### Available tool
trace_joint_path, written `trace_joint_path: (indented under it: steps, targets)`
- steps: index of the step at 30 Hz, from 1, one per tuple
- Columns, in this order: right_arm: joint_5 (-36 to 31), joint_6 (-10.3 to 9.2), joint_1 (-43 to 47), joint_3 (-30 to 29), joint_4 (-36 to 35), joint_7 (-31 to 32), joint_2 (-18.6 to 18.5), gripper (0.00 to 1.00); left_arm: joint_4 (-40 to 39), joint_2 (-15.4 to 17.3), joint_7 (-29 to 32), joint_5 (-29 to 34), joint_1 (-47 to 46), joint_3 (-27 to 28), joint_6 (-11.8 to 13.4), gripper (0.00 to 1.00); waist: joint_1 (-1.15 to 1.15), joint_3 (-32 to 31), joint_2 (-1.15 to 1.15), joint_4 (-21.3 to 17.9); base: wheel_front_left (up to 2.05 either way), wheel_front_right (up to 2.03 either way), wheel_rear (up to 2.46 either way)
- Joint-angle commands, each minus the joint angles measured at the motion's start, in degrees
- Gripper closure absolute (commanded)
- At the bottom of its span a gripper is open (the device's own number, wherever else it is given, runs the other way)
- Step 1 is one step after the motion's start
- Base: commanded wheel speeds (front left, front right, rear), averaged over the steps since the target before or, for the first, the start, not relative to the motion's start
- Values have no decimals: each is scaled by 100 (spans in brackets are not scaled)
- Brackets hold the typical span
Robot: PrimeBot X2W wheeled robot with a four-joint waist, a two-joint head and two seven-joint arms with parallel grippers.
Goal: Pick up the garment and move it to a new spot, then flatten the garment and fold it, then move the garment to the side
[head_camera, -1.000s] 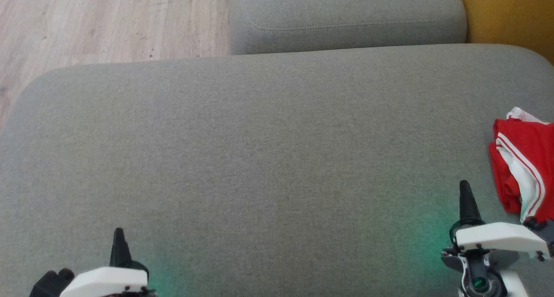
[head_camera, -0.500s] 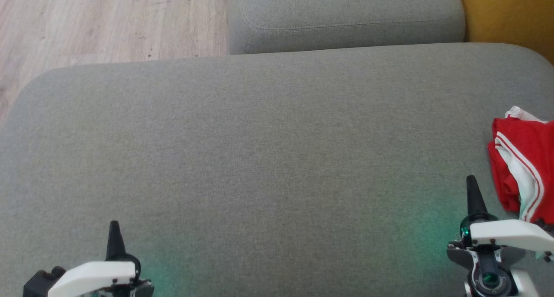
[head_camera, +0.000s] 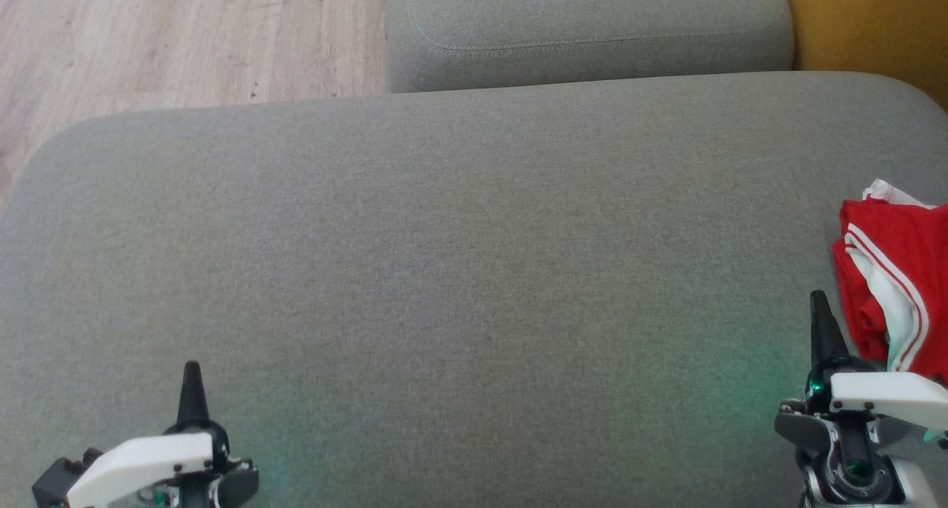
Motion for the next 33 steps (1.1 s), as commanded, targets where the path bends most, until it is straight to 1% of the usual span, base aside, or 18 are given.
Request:
trace_joint_path:
  steps: [1, 21, 33]
  targets:
    - [136, 17, -169, 87, -257, 41, -28, 100, -233, 25, 51, -123, -312, 220, -59, 100, 0, 1, 0, -1, 0, 0, 0]
    - [1461, 20, -147, -79, -602, 384, -32, 100, -482, 29, 392, -1380, -430, 396, -215, 100, 0, 14, 0, -36, 0, 0, 0]
    - [1462, 20, -147, -78, -602, 384, -32, 100, -483, 29, 392, -1380, -430, 396, -215, 100, 0, 14, 0, -36, 0, 0, 0]
